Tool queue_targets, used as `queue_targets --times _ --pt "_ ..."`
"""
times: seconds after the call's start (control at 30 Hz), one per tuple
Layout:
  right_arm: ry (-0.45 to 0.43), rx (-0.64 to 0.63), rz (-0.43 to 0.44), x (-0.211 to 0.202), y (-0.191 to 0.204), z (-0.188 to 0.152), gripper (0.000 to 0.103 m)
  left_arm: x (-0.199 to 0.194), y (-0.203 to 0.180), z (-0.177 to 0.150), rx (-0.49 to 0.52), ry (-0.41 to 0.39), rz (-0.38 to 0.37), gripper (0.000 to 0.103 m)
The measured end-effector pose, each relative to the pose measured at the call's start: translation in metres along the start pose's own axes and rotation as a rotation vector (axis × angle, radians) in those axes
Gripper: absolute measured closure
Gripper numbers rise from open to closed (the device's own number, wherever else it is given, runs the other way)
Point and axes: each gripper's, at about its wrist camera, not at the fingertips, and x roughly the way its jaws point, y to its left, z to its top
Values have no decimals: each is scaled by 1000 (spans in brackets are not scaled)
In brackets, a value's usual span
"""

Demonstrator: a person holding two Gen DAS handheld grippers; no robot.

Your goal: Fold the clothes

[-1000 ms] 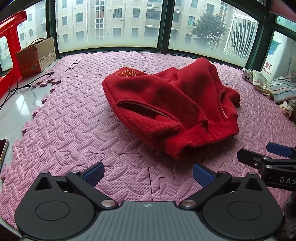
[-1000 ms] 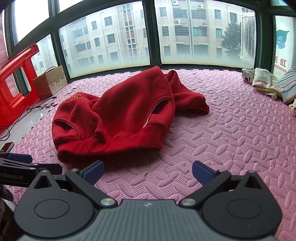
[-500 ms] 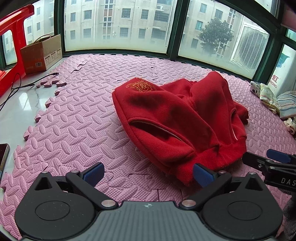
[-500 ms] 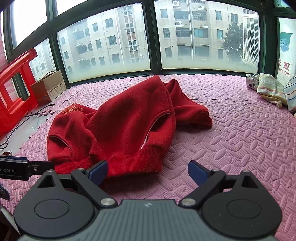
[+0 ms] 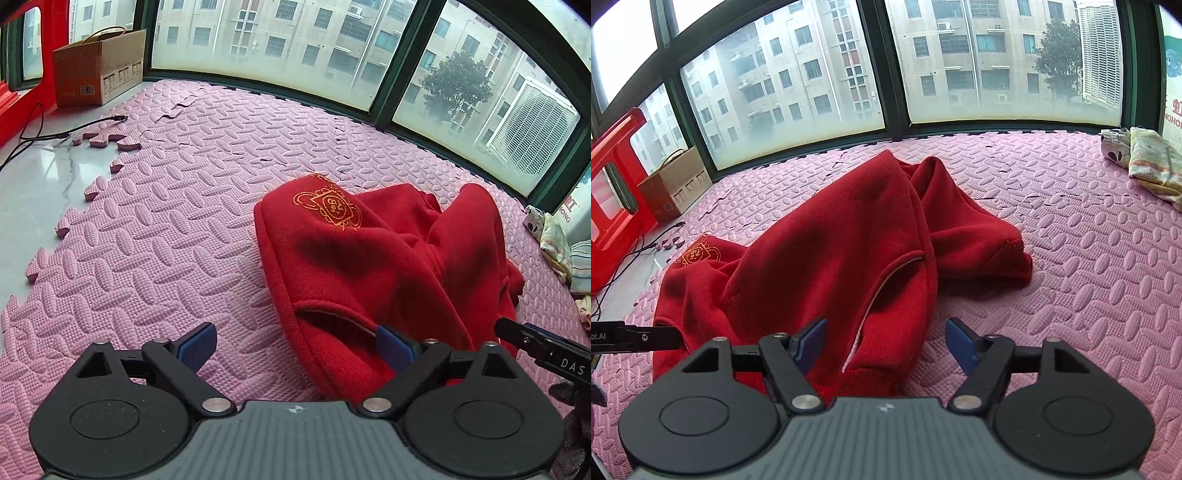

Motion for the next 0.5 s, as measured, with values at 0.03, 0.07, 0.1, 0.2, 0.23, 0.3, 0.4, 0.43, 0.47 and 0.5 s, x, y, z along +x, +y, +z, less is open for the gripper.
queue_targets --times 0.03,0.07,0.1,0.2,0.23,0.3,0.4,0.43,0.47,0.5 --pt "8 14 9 4 -2 1 37 3 2 1 -9 10 -21 21" --pt "18 28 23 7 -4 1 42 6 3 1 -17 20 -41 25" --pt "28 43 36 10 -6 1 45 8 4 1 -20 27 -58 32" --pt "40 64 57 15 -9 -2 56 11 5 2 -19 42 -99 58" --pt "38 66 62 14 -9 -3 61 10 6 2 -19 43 -110 68" --pt "28 79 87 9 -10 -3 71 8 8 3 -19 46 -130 83" --pt "10 86 115 -3 -9 -4 84 4 11 4 -18 46 -160 87" --pt "4 85 122 -8 -8 -5 87 0 11 4 -15 39 -168 88" --pt "-5 75 129 -13 -7 -5 89 -4 12 5 -11 33 -176 89" --pt "-11 70 134 -18 -6 -5 89 -8 12 6 -7 27 -186 89"
